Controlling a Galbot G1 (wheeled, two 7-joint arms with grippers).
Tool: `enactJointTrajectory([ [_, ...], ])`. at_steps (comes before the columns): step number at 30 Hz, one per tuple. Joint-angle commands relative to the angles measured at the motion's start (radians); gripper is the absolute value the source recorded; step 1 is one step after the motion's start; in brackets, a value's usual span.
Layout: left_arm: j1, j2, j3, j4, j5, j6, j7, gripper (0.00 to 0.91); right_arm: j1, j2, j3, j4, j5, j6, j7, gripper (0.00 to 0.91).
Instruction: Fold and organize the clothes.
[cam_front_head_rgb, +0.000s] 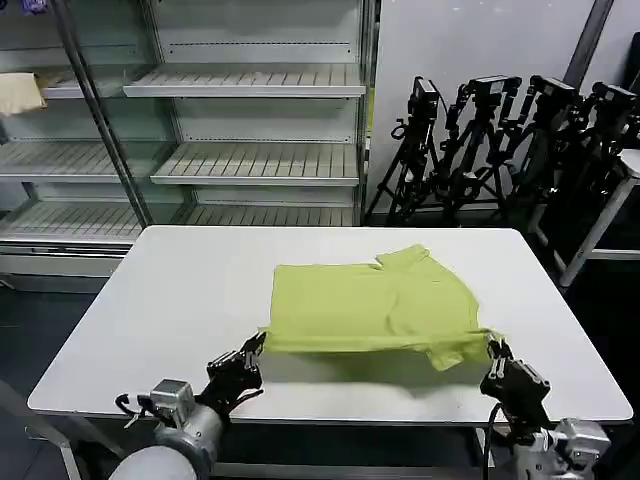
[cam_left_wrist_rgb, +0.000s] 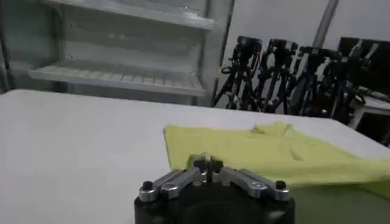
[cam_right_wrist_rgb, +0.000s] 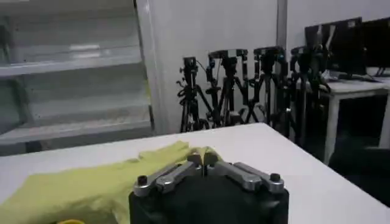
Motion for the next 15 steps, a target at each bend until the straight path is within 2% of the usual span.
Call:
enactJointTrajectory([
  [1,-0.233,-0.003,0.081,0.197,-0.013,0.000,0.001,0.020,0.175,-0.107,-0.005,-0.148,0.058,-0.005,0.004,0.000],
  [6,-0.279,-0.014,0.106,0.279,0.009,0.000,0.010,0.020,0.244,-0.136,-0.038,-0.230,0.066,-0.007,0.005,0.000],
  [15,-0.266,-0.030,0.120,0.341,0.055,-0.001,0.015,0.020,0.307,-0.155,-0.082,-0.334,0.046,-0.011,-0.006,0.000],
])
